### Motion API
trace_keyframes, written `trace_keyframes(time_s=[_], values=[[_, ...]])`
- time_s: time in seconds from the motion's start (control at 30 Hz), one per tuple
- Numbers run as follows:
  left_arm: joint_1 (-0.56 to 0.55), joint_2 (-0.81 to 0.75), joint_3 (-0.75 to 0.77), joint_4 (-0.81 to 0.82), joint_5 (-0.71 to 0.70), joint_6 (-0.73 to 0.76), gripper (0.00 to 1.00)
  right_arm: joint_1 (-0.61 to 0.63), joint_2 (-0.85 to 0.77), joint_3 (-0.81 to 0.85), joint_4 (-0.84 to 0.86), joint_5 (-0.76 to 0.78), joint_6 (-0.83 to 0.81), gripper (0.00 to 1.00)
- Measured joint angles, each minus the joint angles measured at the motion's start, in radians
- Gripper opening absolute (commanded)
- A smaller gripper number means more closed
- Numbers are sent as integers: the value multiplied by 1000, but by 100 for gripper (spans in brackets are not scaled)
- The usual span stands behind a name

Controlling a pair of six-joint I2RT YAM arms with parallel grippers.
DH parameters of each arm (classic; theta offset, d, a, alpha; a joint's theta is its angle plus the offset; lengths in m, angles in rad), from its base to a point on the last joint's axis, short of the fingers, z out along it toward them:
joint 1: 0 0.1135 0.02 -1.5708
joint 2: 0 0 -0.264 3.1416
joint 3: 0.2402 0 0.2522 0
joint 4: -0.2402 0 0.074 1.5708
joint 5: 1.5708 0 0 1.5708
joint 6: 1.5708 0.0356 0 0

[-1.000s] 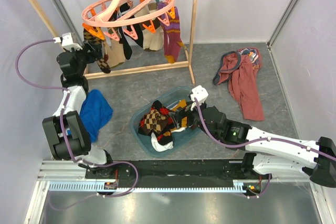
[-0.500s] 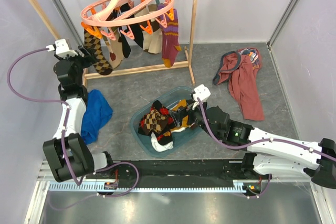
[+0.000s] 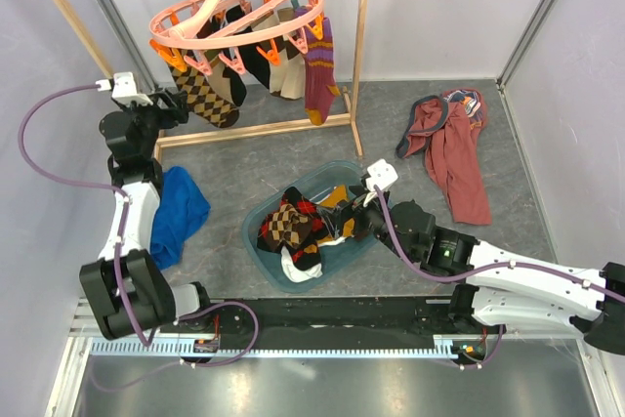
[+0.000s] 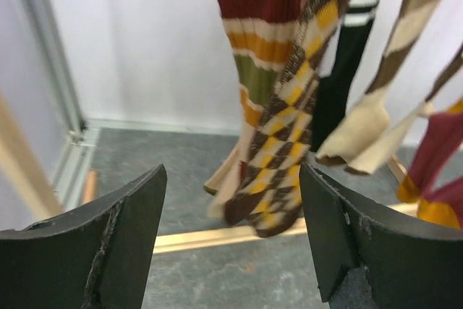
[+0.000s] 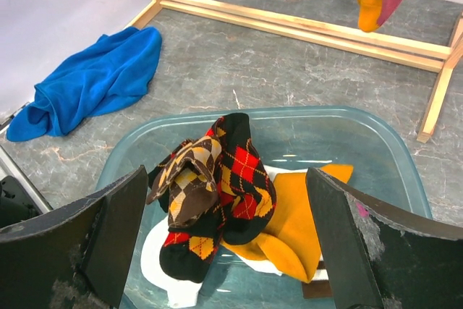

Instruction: Remove the socks clipped to the hanger

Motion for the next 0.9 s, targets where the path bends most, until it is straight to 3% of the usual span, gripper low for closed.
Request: trace_keyframes(time_s=[0.07, 0.17, 0.2, 0.27, 0.3, 0.37, 0.6, 0.9], values=[[0, 40, 26, -9, 42, 0, 80, 0, -8, 0, 0, 0, -4, 98], [0, 98, 69, -17, 88, -1, 69, 0, -17, 0, 1, 1, -5, 98], [0, 112, 80, -21, 100, -2, 50, 0, -18, -1, 2, 1, -5, 98], [0, 131, 95, -27, 121, -10, 29, 0, -18, -4, 2, 1, -6, 98], [0, 135, 98, -32, 126, -11, 12, 0, -18, -7, 2, 2, -9, 98], [0, 136, 100, -39, 138, -25, 2, 0, -17, -11, 2, 2, -9, 98], [-14, 89, 83, -68, 124, -87, 2, 0, -17, -13, 0, 10, 3, 98], [-127, -169, -3, -219, 31, -177, 2, 0, 53, 109, -40, 37, 3, 98]])
